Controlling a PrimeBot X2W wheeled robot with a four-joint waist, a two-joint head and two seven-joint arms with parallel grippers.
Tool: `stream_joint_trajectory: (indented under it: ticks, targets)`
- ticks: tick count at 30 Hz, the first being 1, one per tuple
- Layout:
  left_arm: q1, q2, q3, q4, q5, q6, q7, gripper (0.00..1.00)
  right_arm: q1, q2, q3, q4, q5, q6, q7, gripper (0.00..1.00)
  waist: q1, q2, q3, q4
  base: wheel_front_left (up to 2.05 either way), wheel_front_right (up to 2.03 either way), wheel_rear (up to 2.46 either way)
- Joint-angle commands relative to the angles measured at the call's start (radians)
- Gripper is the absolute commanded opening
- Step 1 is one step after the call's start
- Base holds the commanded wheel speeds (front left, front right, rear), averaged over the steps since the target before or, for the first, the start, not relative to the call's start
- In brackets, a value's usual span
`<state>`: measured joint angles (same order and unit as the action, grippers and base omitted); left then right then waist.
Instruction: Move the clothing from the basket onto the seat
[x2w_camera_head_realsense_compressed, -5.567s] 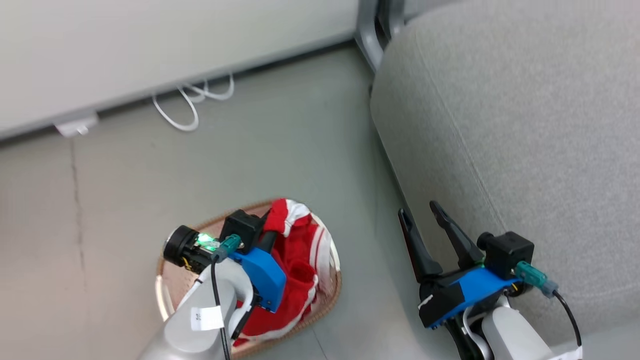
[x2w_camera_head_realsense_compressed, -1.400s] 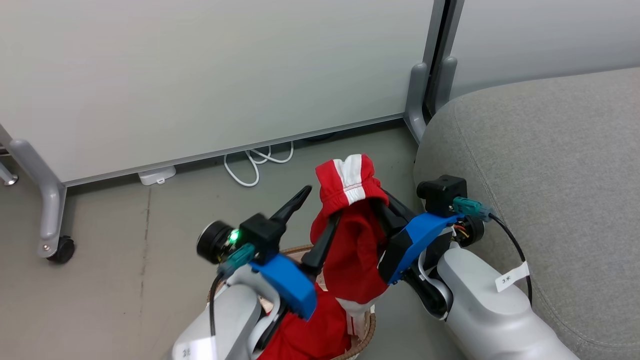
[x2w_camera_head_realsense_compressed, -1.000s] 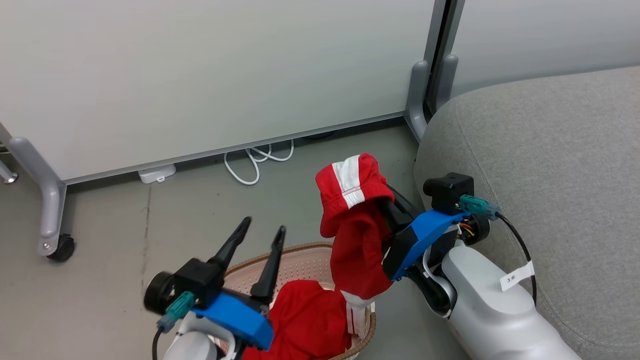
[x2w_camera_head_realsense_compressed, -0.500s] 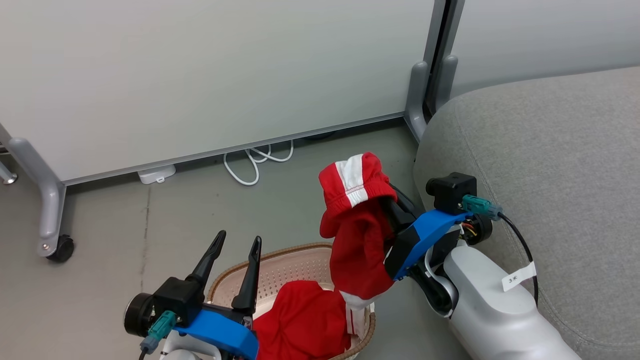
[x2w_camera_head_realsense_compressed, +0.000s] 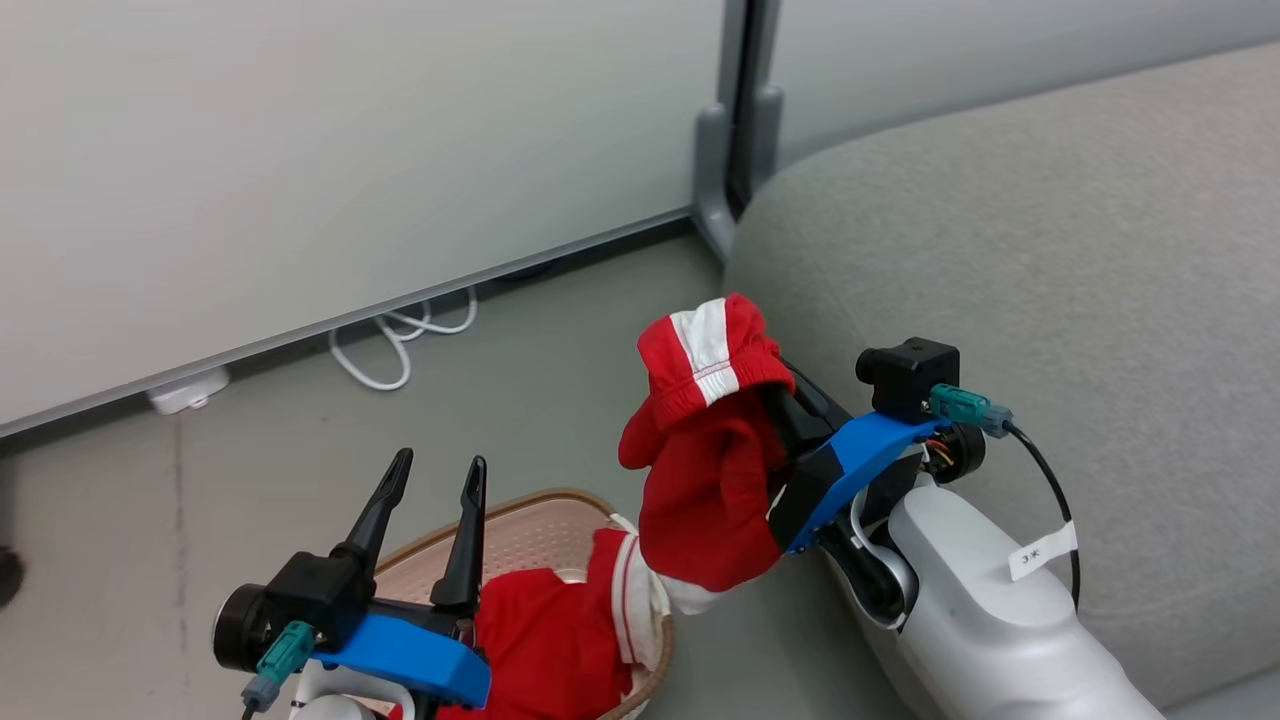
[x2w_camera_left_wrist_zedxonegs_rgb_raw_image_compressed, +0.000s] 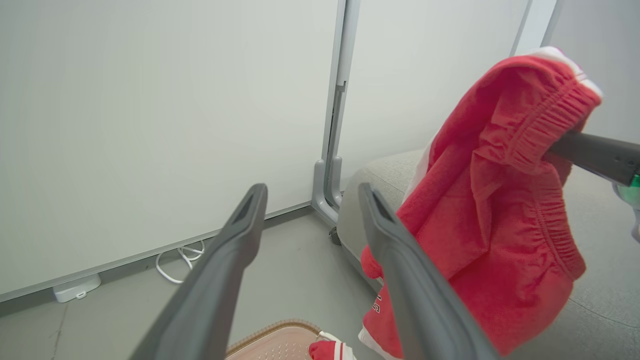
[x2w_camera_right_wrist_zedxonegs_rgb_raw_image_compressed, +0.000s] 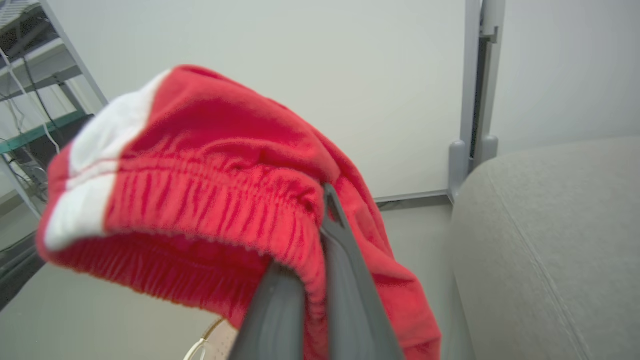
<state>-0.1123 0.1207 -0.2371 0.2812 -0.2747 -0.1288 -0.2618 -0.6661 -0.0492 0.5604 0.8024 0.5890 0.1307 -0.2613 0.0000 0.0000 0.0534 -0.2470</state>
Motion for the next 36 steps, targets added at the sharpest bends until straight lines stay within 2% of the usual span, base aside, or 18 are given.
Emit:
stream_joint_trajectory:
  ticks: [1, 11, 21, 30, 36]
  targets:
    - [0.006, -0.002, 0.009, -0.009, 0.007, -0.002, -0.005, 1.00, 0.013, -0.002, -0.005, -0.008, -0.007, 0.000, -0.006, 0.00, 0.0000, 0.0000, 0.013, -0.062, 0.00, 0.00, 0.00]
    - [0.012, 0.009, -0.006, -0.011, 0.006, -0.002, -0.005, 1.00, 0.030, -0.002, -0.055, -0.017, -0.032, 0.000, -0.006, 0.00, 0.0000, 0.0000, 0.030, -0.203, 0.00, 0.00, 0.00]
    - [0.007, 0.021, -0.007, -0.006, -0.002, -0.002, -0.005, 1.00, 0.056, -0.001, -0.085, -0.034, -0.044, 0.000, -0.006, 0.00, 0.0000, 0.0000, 0.049, -0.290, 0.00, 0.00, 0.00]
    - [-0.018, 0.028, -0.036, 0.004, -0.008, -0.002, -0.005, 1.00, 0.071, -0.001, -0.109, -0.051, -0.052, 0.000, -0.005, 0.00, 0.0000, 0.0000, 0.067, -0.298, 0.00, 0.00, 0.00]
    - [-0.021, 0.040, -0.029, -0.002, -0.006, -0.002, -0.005, 1.00, 0.049, -0.001, -0.112, -0.053, -0.017, 0.000, -0.005, 0.00, 0.0000, 0.0000, 0.086, -0.297, 0.00, 0.00, 0.00]
